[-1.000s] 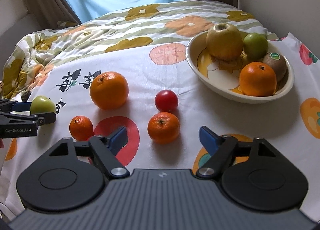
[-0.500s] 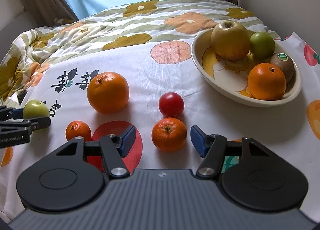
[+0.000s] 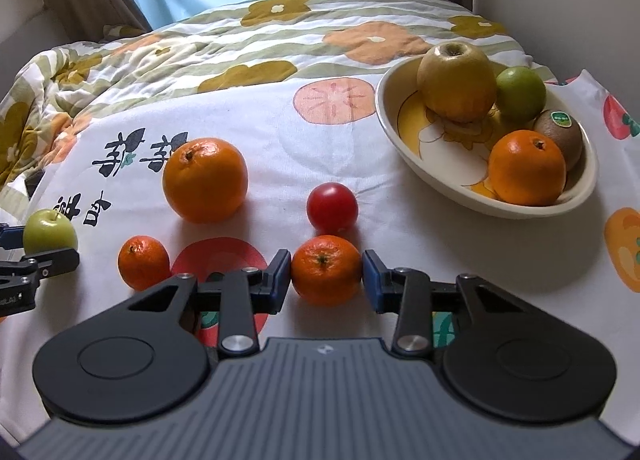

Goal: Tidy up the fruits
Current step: 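Grasp the green apple with the left tool while the right tool grasps a small mandarin, then carry the green apple and mandarin over the bowl with both tools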

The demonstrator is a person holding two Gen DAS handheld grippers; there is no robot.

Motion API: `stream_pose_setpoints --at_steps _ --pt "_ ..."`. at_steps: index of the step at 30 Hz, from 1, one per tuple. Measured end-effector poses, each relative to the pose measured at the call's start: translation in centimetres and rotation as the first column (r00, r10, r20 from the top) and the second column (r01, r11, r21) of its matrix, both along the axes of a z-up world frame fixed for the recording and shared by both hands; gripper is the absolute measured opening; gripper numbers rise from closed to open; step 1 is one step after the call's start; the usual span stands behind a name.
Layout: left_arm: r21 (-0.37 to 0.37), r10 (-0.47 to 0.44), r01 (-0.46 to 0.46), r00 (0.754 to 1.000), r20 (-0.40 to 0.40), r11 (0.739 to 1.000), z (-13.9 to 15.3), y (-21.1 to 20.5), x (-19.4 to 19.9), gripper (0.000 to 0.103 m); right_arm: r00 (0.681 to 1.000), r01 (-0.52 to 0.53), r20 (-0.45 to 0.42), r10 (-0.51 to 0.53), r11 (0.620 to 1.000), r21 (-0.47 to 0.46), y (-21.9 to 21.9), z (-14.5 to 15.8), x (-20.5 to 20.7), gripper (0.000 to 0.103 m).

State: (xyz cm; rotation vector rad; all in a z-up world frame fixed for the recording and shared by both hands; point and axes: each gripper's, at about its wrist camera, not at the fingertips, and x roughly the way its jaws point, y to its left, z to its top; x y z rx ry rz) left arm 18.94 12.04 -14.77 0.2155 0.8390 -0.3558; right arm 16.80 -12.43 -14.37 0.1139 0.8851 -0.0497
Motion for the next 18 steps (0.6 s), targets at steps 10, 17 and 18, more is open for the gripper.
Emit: stream_pose_setpoints --at_steps 10,17,18 --pt "-0.034 0.062 -0.061 0.998 0.015 0.998 2.6 -0.5 -2.9 0.06 0.999 -0.013 0.037 0.012 1.0 0.008 -1.4 2.2 -1.4 0.053" --pt "-0.062 0.09 -0.086 0.994 0.056 0.994 5.2 -2.9 -4.9 0.06 0.998 -0.027 0.064 0.027 1.0 0.01 -3.9 4.1 -2.5 0.053" --pt "-0.066 0.092 -0.088 0.994 0.061 0.994 5.6 -3.3 -5.2 0.06 0.997 -0.029 0.067 0.028 1.0 0.012 -4.4 4.4 -2.6 0.053"
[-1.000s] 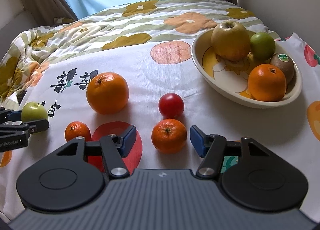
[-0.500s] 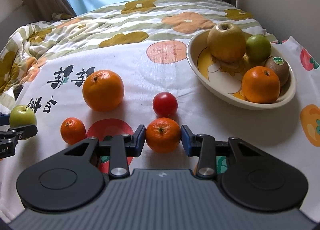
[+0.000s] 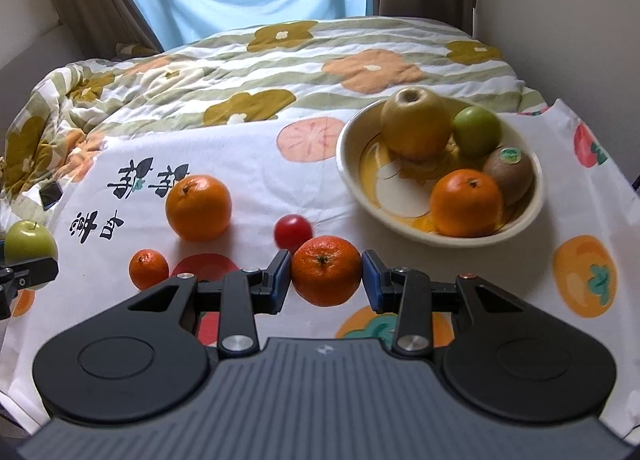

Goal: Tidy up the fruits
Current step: 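Carry the green apple and mandarin over the bowl with both tools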

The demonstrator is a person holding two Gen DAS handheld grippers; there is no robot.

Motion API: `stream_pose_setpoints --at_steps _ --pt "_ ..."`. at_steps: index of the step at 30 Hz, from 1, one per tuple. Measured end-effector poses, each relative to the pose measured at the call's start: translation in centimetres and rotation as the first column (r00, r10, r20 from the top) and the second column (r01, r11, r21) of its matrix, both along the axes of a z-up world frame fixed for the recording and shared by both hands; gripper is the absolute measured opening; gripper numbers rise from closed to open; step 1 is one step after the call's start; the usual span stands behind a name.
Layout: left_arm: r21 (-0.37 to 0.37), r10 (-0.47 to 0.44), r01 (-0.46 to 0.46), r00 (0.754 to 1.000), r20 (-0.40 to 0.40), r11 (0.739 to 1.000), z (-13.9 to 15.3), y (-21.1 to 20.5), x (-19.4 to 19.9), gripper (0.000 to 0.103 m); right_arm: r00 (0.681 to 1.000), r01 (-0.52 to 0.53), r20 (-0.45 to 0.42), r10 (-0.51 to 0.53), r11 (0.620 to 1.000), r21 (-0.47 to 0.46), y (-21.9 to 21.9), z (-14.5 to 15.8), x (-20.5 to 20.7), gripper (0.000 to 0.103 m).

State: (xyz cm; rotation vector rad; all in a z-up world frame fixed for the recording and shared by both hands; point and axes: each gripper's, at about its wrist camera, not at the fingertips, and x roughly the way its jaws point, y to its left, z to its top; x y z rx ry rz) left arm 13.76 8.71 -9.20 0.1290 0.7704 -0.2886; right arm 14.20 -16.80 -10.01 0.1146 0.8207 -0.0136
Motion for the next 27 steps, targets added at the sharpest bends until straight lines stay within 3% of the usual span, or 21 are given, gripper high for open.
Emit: stream_pose_setpoints --at_steps 12,27 --pt "-0.043 0.019 -0.017 0.999 0.042 0.999 3.5 -8.2 -2.0 0.06 0.999 -0.045 0.029 0.045 0.999 0.012 -7.2 3.1 -1.3 0.053" --pt "-0.049 0.023 -0.021 0.999 0.043 0.999 3.7 -19.7 -0.2 0.06 0.995 -0.09 0.055 0.088 0.996 0.019 -17.9 4.1 0.7 0.053"
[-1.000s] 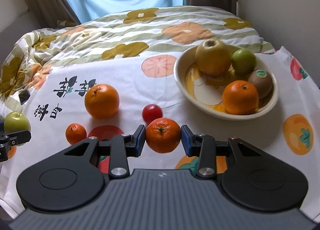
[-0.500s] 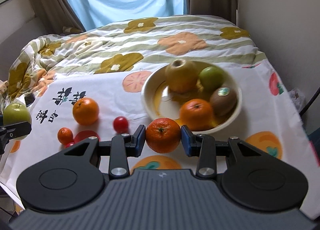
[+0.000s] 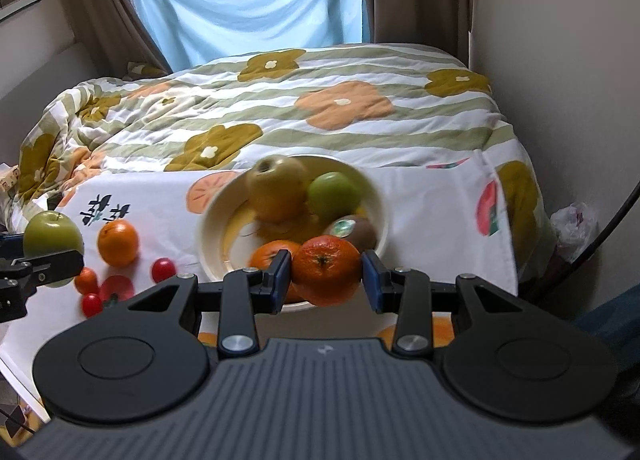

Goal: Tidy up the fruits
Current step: 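Carry the green apple and mandarin over the bowl with both tools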

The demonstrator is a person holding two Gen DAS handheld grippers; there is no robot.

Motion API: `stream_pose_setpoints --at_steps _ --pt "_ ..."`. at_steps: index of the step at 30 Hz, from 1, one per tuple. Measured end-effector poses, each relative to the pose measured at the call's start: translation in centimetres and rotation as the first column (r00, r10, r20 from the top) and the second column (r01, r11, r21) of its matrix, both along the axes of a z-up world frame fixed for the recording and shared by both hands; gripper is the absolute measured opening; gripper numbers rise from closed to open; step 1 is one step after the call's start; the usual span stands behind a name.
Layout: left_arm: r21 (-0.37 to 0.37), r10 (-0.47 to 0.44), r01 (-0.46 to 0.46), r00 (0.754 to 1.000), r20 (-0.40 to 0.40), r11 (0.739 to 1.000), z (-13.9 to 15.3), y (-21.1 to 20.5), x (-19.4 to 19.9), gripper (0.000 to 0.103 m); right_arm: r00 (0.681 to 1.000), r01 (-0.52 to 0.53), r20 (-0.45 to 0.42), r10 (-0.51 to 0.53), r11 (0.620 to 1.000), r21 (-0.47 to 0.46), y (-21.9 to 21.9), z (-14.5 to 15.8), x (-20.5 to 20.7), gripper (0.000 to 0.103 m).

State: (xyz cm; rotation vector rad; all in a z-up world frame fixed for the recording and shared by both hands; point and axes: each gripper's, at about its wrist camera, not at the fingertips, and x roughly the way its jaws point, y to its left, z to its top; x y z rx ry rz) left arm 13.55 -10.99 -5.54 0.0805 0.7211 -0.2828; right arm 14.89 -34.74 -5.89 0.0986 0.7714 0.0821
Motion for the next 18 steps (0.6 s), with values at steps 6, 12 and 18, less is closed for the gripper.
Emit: stream_pose_setpoints --at_steps 6,12,18 --pt "0.007 0.003 -0.003 1.0 -0.016 1.0 -1.4 -3.8 2.4 0.06 1.0 -0.026 -0.006 0.026 1.0 0.007 -2.9 -0.8 1.6 0.053" --pt "0.018 0.019 -0.019 0.999 -0.039 1.0 -3.2 -6.0 5.5 0.06 0.999 -0.045 -0.023 0.045 0.999 0.014 -4.9 -1.8 3.6 0.053" --pt "0.033 0.037 -0.035 0.996 -0.076 0.999 -5.2 -7.2 8.6 0.06 0.997 -0.062 -0.039 0.063 0.998 0.023 -5.9 -2.9 5.4 0.053"
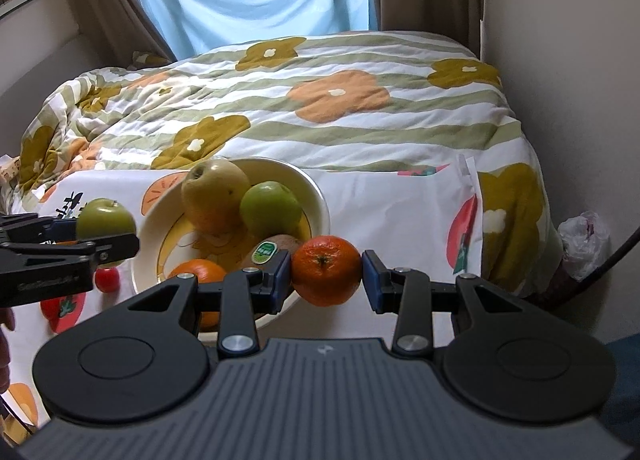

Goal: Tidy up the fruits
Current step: 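Carry the green apple and mandarin over the bowl with both tools, then open the left tool to drop the apple while the right tool releases the mandarin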

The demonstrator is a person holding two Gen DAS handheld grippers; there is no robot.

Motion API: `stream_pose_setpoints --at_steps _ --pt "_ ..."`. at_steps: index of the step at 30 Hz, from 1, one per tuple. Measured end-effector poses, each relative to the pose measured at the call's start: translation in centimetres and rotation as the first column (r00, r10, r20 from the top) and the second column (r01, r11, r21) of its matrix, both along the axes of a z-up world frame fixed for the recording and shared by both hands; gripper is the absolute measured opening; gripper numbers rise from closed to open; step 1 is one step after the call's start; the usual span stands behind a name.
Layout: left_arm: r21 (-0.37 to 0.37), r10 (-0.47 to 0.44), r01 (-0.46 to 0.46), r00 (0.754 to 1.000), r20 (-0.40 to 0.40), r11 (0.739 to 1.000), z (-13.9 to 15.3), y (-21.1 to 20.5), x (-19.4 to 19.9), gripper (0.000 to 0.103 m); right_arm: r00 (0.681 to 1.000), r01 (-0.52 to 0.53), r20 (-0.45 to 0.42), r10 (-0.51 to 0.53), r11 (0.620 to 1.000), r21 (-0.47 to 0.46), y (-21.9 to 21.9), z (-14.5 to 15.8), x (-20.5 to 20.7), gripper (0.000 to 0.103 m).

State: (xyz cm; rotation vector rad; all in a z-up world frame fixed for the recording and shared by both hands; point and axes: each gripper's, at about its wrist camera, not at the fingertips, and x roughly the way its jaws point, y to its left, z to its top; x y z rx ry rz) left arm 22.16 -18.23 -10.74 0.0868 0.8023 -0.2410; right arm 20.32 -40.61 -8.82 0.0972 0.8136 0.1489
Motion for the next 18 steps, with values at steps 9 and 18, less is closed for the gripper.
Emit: stream_pose_setpoints --at_steps 9,18 --pt "-0.009 0.014 -0.015 0.996 -0.083 1.0 -2.4 -0.8 2.7 0.06 1.0 -0.013 -0.02 0.013 1.0 0.008 -0.4 -1.3 2.0 0.053" --pt "-0.043 0.03 -0.032 0.997 -0.065 0.999 -1.7 -0.7 2.9 0.093 0.999 -0.026 -0.026 0.026 1.0 0.016 0.1 -1.8 3.0 0.053"
